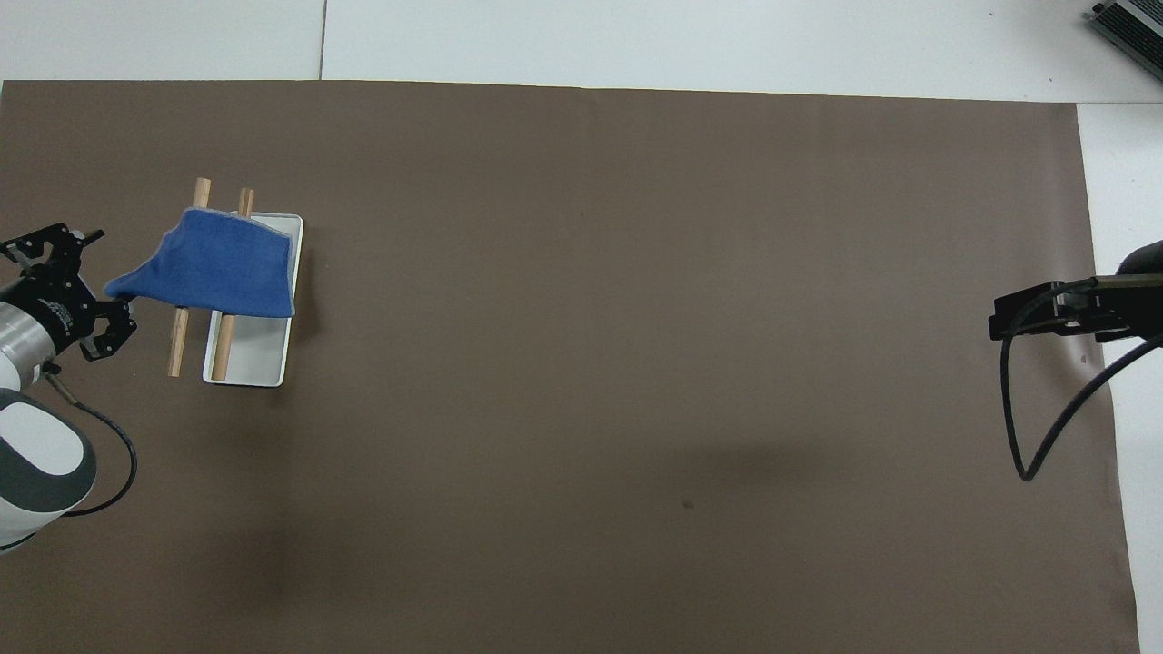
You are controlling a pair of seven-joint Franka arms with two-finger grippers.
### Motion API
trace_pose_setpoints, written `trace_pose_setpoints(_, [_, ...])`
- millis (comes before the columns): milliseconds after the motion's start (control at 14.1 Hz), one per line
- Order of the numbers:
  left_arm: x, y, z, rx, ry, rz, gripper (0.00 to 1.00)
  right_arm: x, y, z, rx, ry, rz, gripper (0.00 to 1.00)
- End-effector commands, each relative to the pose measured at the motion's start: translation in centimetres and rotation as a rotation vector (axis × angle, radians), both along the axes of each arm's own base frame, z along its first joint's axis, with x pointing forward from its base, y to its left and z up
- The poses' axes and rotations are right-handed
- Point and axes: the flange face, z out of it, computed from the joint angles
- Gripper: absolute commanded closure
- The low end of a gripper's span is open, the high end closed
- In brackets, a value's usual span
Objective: Right arm passes towel to left arm to hang
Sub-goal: 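Open the left gripper to drape the towel over the sticks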
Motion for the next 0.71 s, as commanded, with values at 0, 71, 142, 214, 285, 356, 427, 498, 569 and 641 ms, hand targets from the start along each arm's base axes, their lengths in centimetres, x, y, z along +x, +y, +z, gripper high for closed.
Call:
trace_pose_setpoints(0, [-0.3, 0.0, 2.3, -0.033, 0.027, -0.021, 0.00, -0.7, -0.2, 0.0, 0.010, 0.001, -0.018, 0.00])
trace_pose_setpoints(71, [-0.1, -0.2, 3.4, -0.037, 0.023, -0.033, 0.00, -0.7, -0.2, 0.0, 0.010, -0.001, -0.024, 0.00])
trace_pose_setpoints(142, [0.3, -0.5, 4.1, -0.046, 0.032, -0.049, 0.00, -0.5, -0.1, 0.0, 0.008, -0.010, -0.018, 0.00])
trace_pose_setpoints(214, [0.6, -0.8, 4.7, -0.058, 0.054, -0.071, 0.00, -0.5, -0.2, 0.1, 0.008, -0.012, -0.017, 0.00])
trace_pose_setpoints(285, [0.8, -1.1, 5.1, -0.056, 0.081, -0.098, 0.00, -0.5, -0.2, 0.1, 0.008, -0.013, -0.017, 0.00])
trace_pose_setpoints(356, [1.0, -1.4, 5.4, -0.029, 0.106, -0.131, 0.00, -0.5, -0.1, 0.1, 0.010, -0.015, -0.017, 0.00])
trace_pose_setpoints(427, [1.2, -1.7, 5.9, -0.005, 0.123, -0.159, 0.00, -0.4, -0.1, 0.1, 0.010, -0.016, -0.017, 0.00])
trace_pose_setpoints(498, [1.3, -1.7, 6.2, -0.001, 0.128, -0.166, 0.00, -0.4, -0.2, 0.1, 0.008, -0.016, -0.015, 0.00])
trace_pose_setpoints(569, [1.4, -1.7, 6.5, 0.003, 0.125, -0.169, 0.00, -0.4, -0.2, 0.1, 0.008, -0.016, -0.015, 0.00])
trace_pose_setpoints(641, [1.6, -1.8, 7.1, 0.032, 0.127, -0.192, 0.00, -0.4, -0.1, 0.1, 0.010, -0.016, -0.014, 0.00])
